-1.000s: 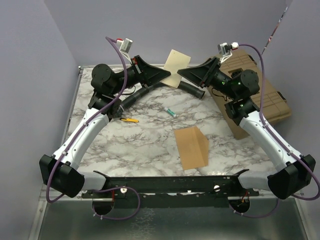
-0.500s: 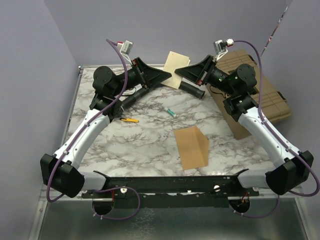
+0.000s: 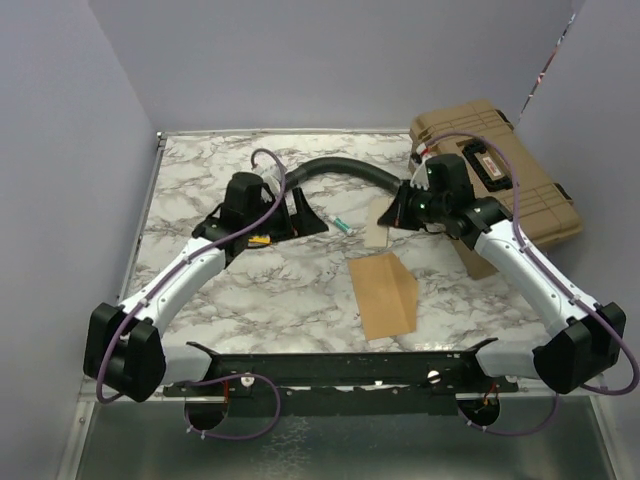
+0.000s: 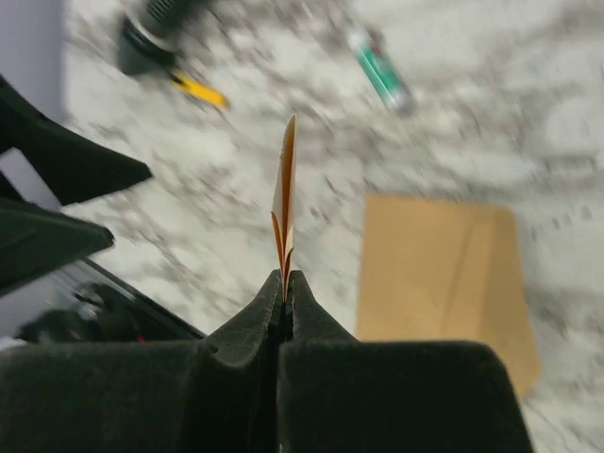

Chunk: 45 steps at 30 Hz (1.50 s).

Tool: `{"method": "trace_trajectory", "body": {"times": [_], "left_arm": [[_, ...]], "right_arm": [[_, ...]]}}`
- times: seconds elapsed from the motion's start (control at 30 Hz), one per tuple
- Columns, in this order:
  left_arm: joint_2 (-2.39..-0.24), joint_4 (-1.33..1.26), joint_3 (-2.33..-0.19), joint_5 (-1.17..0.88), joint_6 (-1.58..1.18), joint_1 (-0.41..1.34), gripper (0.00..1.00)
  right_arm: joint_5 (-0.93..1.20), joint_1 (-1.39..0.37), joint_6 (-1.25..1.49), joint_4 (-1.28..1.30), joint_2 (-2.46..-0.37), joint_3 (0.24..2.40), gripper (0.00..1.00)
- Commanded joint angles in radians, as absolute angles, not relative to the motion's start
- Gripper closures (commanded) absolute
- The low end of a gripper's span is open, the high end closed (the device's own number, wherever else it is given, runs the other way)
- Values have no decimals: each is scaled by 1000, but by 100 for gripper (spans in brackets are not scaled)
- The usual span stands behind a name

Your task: Place the letter into the envelope and seal it

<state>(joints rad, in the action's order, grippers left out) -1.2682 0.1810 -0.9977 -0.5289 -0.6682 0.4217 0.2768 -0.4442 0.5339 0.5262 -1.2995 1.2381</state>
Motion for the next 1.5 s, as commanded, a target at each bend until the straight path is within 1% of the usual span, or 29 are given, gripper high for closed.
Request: {"method": "trace_trajectory", "body": {"times": [0.0,0.07,0.2,0.27,0.47,0.53,0.8,0.97,1.1,1.23,1.47], "left_arm": [[-1309,318,-885,-394,-634,491,12],[-1353,318,-866,-388,-636,523,13],[-1456,328,-863,-447,-614,549,22],[-1482,328,-864,-449,-611,563,25],[-1518,328,-858,-408,-615,603,27],[-1535,328,-857,-395,-617,615,28],[-1561,332,-864,-334,-618,630,29],[-1565,340,-867,-294,-650,630,29],[-1573,338,-854,-270,-683,631,32],[-1584,335,-843,-255,-708,630,36],[-1567,338,-836,-189,-727,626,38]], "right_arm": [[218,-448,441,815,-1306,1111,100],[225,-446,436,810,-1319,1049,100],[180,-443,428,744,-1333,946,100],[173,-439,419,720,-1350,910,100],[24,-435,385,703,-1396,863,100],[6,-435,383,674,-1397,846,100],[106,-434,409,534,-1421,767,100],[217,-435,534,403,-1415,691,100],[284,-435,608,262,-1397,634,99],[346,-436,610,174,-1427,626,100],[397,-443,616,59,-1490,639,99]]}}
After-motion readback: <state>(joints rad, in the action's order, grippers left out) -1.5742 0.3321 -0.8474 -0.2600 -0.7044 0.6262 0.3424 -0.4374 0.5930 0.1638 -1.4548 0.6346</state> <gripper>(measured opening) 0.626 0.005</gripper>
